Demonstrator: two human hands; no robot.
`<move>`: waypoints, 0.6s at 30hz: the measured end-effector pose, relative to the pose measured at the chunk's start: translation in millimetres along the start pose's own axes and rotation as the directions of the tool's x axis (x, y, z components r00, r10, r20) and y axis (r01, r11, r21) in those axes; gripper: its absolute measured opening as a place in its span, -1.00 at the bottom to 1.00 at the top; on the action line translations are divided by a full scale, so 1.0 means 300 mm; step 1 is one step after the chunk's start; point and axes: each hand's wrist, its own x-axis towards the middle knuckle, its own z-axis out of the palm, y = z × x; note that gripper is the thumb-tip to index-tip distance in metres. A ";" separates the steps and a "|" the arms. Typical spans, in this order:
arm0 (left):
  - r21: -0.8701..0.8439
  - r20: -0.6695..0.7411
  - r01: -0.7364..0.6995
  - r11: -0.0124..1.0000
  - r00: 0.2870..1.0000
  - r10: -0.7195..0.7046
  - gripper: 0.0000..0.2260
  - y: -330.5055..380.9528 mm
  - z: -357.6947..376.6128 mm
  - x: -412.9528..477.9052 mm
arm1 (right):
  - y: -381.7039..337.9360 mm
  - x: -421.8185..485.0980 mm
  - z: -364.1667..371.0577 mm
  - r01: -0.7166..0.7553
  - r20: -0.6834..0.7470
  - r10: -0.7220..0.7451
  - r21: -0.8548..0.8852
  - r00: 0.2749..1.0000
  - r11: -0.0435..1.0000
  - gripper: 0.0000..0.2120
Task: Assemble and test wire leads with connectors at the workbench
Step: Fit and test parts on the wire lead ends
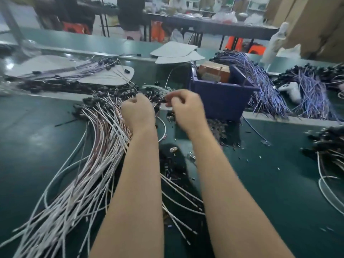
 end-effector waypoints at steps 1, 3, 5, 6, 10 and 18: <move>0.066 0.045 -0.018 0.998 0.999 0.015 -0.80 0.001 0.010 -0.001 | -0.020 -0.003 -0.055 0.000 0.021 -0.002 0.075 1.000 0.997 -0.74; 0.087 0.188 0.011 0.996 0.982 -0.028 -0.74 0.004 0.043 -0.012 | -0.041 -0.011 -0.165 0.009 0.147 -0.017 0.055 0.989 0.998 -0.72; -0.037 0.319 0.102 0.994 0.944 -0.086 -0.75 0.011 0.084 -0.040 | -0.042 -0.030 -0.267 -0.009 0.367 0.038 -0.078 0.929 0.997 -0.71; -0.102 0.353 0.117 0.988 0.933 -0.074 -0.75 0.013 0.100 -0.054 | -0.035 -0.039 -0.302 -0.043 0.460 0.097 -0.126 0.883 0.991 -0.70; -0.022 0.566 -0.076 0.997 0.821 0.075 -0.69 0.005 0.168 -0.151 | 0.044 -0.051 -0.415 -0.254 0.427 0.241 -0.027 0.872 0.967 -0.71; 0.187 0.915 -0.444 0.876 0.403 0.009 -0.70 -0.013 0.218 -0.316 | 0.147 -0.020 -0.479 -0.364 0.167 0.329 0.561 0.929 0.744 -0.59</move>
